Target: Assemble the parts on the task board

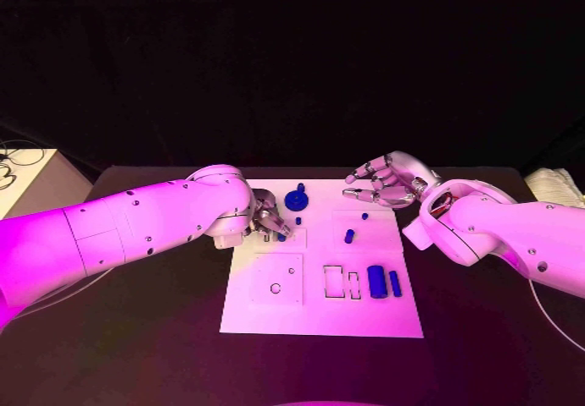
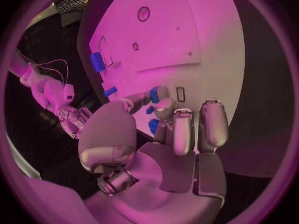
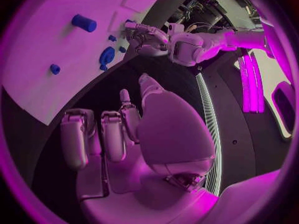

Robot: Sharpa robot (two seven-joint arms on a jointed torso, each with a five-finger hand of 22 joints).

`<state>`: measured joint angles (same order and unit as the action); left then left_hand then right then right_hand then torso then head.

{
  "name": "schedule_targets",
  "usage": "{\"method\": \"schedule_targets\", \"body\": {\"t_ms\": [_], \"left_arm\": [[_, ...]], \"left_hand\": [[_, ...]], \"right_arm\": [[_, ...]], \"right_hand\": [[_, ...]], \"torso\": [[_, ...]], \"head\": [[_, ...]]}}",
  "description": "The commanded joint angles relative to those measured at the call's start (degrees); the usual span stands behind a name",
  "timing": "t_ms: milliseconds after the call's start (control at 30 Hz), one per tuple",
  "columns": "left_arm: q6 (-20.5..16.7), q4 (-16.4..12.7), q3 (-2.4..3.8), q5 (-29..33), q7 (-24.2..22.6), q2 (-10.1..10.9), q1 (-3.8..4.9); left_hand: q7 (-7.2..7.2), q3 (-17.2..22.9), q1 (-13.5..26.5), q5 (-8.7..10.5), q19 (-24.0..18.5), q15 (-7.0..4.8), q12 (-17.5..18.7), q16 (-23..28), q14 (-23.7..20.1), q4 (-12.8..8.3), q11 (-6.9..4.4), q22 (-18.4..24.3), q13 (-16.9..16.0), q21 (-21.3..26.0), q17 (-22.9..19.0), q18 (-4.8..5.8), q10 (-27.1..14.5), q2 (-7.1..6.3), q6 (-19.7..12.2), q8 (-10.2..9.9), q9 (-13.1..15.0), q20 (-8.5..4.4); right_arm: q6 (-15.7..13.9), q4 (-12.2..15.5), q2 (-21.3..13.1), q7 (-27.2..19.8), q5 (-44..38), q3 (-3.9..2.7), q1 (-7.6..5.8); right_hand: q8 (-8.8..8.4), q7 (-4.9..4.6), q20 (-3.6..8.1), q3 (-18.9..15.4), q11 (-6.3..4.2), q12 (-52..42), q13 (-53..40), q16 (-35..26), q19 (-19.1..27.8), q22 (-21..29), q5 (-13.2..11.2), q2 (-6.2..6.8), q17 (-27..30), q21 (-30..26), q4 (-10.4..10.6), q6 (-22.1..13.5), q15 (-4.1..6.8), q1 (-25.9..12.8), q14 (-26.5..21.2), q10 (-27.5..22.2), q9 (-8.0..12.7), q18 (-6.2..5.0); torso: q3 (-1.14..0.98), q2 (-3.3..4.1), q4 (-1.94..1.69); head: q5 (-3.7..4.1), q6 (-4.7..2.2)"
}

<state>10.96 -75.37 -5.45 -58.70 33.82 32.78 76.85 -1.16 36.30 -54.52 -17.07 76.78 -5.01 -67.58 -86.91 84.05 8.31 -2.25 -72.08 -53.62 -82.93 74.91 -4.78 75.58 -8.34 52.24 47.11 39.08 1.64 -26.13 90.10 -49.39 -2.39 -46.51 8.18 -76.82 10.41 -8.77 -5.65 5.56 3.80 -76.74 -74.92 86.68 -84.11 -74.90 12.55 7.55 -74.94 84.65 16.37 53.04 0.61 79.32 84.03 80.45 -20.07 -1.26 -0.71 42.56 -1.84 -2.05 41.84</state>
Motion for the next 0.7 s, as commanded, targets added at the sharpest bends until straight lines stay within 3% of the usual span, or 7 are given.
{"method": "schedule_targets", "body": {"t_ms": [33, 133, 400, 700], "left_arm": [[0.7, -0.1, -0.08, 0.3, 0.2, -0.1, -0.14], [0.5, 0.0, -0.08, 0.3, 0.2, -0.1, -0.14], [-0.2, 0.1, -0.08, 0.2, 0.2, 0.1, -0.13], [-0.3, 0.0, -0.08, 0.0, 0.2, 0.4, -0.14]], "left_hand": [[-0.33, -0.8, 0.1, 0.19, 0.4, -0.26, -0.2, -0.3, 4.4, 0.2, -0.08, -0.1, 0.0, 0.1, 9.4, 0.82, -0.1, -0.47, 0.0, -0.4, -0.1, 0.14], [-0.34, -1.6, 0.1, 0.21, 0.3, -0.25, -0.1, -0.2, 4.3, 0.7, -0.06, 0.0, 0.2, 0.1, 9.3, 0.80, -0.2, -0.70, 0.0, -0.5, -0.1, 0.13], [-0.42, -6.5, 0.0, 0.15, 0.4, -0.22, 0.0, -0.1, 4.3, 4.2, 0.01, -0.1, 0.4, 0.2, 9.2, 0.81, -0.5, -1.04, 0.1, -0.8, -0.3, 0.06], [-0.38, -8.0, -0.4, 0.29, 0.4, -0.24, -0.1, -0.2, 4.4, 5.3, -0.02, -0.1, 0.1, 0.2, 9.4, 0.81, -0.4, -1.21, 0.2, -0.9, -0.3, 0.05]], "right_arm": [[0.0, 0.1, 0.0, -0.7, -0.1, -0.03, -0.01], [-0.1, 0.1, 0.0, -0.7, -0.1, -0.03, -0.01], [-0.2, 0.2, -0.1, -0.8, 0.0, -0.03, -0.01], [-0.1, 0.2, -0.3, -0.8, 0.0, -0.03, -0.01]], "right_hand": [[0.35, 0.14, -0.05, 0.0, 0.02, 0.4, -3.0, -0.3, -2.4, -10.7, 0.3, 0.08, -7.4, -0.4, 0.3, -0.4, -0.24, -0.8, 4.2, -0.6, -0.1, -0.36], [0.35, 0.14, -0.05, 0.0, 0.02, 0.5, -2.9, -0.4, -2.3, -10.6, 0.3, 0.04, -7.2, -0.5, 0.3, -0.4, -0.24, -0.9, 4.1, -0.6, -0.1, -0.39], [0.37, 0.14, -0.05, 0.0, 0.02, 0.5, -2.8, -0.5, -2.2, -10.5, 0.3, -0.01, -7.1, -0.6, 0.3, -0.5, -0.24, -1.2, 4.1, -0.7, -0.1, -0.42], [0.39, 0.14, -0.05, -0.1, 0.02, 0.6, -2.7, -0.5, -2.1, -10.4, 0.3, -0.04, -7.0, -0.8, 0.3, -0.5, -0.24, -1.5, 4.1, -0.8, -0.1, -0.46]], "torso": [[-0.02, 0.00, -0.02], [-0.02, -0.01, -0.01], [0.00, 0.00, 0.03], [0.02, 0.01, -0.01]], "head": [[0.02, 0.05], [0.02, 0.04], [0.06, -0.02], [0.12, -0.01]]}}
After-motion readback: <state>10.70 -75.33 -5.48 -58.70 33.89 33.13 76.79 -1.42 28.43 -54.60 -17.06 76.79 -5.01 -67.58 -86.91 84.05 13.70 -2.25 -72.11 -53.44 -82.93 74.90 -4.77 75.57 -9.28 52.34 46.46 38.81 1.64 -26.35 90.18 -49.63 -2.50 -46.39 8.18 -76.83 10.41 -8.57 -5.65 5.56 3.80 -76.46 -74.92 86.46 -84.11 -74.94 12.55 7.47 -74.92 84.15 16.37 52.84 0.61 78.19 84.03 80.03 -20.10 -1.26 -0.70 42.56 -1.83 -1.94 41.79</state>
